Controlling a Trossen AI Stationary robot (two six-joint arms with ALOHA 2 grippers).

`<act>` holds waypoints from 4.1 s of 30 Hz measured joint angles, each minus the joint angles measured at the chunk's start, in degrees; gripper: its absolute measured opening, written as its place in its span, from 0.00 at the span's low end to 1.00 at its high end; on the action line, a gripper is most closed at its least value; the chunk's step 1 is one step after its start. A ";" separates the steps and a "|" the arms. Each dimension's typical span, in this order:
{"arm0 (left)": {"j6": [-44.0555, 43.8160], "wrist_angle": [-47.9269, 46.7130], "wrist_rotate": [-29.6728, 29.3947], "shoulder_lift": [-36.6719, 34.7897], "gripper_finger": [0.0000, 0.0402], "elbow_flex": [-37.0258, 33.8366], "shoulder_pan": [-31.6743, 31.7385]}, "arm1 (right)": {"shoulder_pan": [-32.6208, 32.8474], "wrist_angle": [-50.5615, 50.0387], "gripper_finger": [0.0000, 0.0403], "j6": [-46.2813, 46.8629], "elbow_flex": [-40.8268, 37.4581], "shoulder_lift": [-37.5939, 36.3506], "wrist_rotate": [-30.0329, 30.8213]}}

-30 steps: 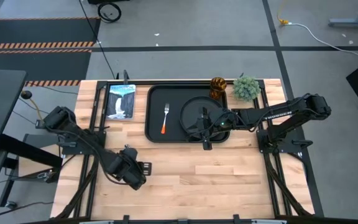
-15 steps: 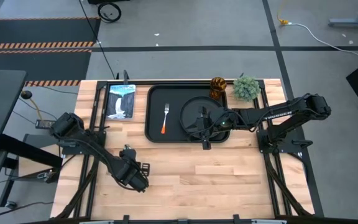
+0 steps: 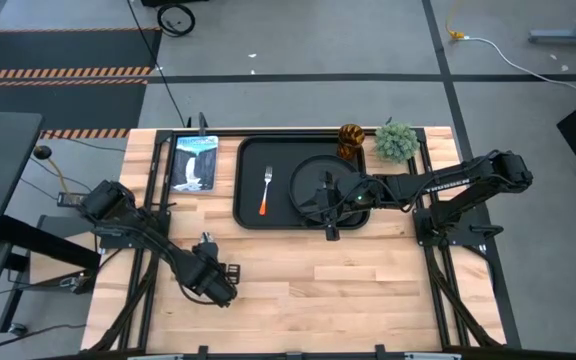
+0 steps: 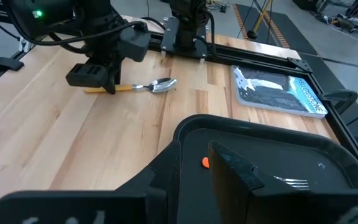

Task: Pick and place plate/cup/fork/spoon on tray
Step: Put the yellow spoon on the black tray to the left of the orange fork

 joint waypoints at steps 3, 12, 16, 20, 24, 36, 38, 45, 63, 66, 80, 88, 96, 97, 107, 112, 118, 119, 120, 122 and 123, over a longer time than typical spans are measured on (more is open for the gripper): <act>0.86 0.90 0.04 -0.11 0.31 -0.54 0.00 | 0.00 0.04 0.22 0.00 0.00 0.00 0.00; 5.90 1.33 2.21 0.04 0.31 -0.65 0.09 | 0.00 0.65 0.22 0.02 0.00 0.00 0.02; 6.24 1.43 2.40 0.09 0.31 -0.65 0.07 | 0.00 0.68 0.22 0.04 0.00 0.00 0.01; 6.37 1.54 2.64 0.11 0.30 -0.70 0.07 | 0.00 0.67 0.22 0.48 0.00 0.00 0.01; 6.59 1.82 2.68 0.13 0.25 -0.70 0.07 | 0.02 0.67 0.22 0.70 0.00 0.00 0.02; 6.41 1.63 2.13 -1.32 0.19 -0.85 0.02 | 0.04 0.63 0.22 0.92 0.00 0.00 0.00; 6.23 1.85 1.82 -2.35 0.19 -0.95 -0.05 | 0.03 0.62 0.22 0.92 0.00 0.00 0.00; 6.65 0.23 -0.30 -4.41 0.20 -0.85 -0.02 | 0.04 0.58 0.22 1.09 0.00 0.00 0.00; 12.81 1.34 -4.69 -12.10 0.20 -0.76 1.64 | 0.04 0.59 0.22 1.10 0.00 0.00 0.00; 13.95 1.36 -8.48 -14.03 0.20 -0.76 2.03 | 0.02 0.63 0.22 1.09 0.02 0.00 0.00; 32.34 5.76 -15.34 -15.15 0.20 -0.74 15.44 | 0.02 0.99 0.22 1.22 0.02 0.00 0.00; 43.93 8.61 -16.33 -15.12 0.20 -0.72 24.36 | 0.02 0.83 0.22 1.86 0.02 0.00 -0.02; 50.66 13.22 -18.06 -12.96 0.20 -0.91 30.93 | 0.02 0.61 0.22 1.99 0.02 0.00 -0.02; 51.27 13.55 -18.00 -12.50 0.20 -0.93 31.70 | 0.03 0.62 0.22 1.99 0.02 0.00 -0.05; 57.94 19.19 -15.99 -6.49 0.20 -0.92 40.92 | 0.18 0.89 0.22 2.16 0.09 0.00 -1.41; 60.30 19.83 -10.26 -2.72 0.20 -0.94 45.37 | 0.91 0.91 0.22 2.16 0.09 0.00 -1.42; 62.79 22.32 -4.77 0.24 0.20 -0.93 49.09 | 1.54 1.09 0.22 2.12 0.09 0.00 -1.42; 63.03 22.29 -4.28 0.42 0.20 -0.92 49.54 | 1.62 1.11 0.22 2.14 0.09 0.00 -1.42; 63.03 21.99 -3.98 0.44 0.20 -0.96 49.93 | 1.62 1.11 0.22 2.14 0.09 0.00 -1.42; 63.13 23.29 -3.87 1.00 0.20 -0.89 50.44 | 1.63 1.09 0.22 2.12 0.09 0.00 -1.42; 63.14 23.12 -3.66 0.99 0.20 -0.91 50.62 | 1.62 1.09 0.22 2.13 0.09 0.00 -1.42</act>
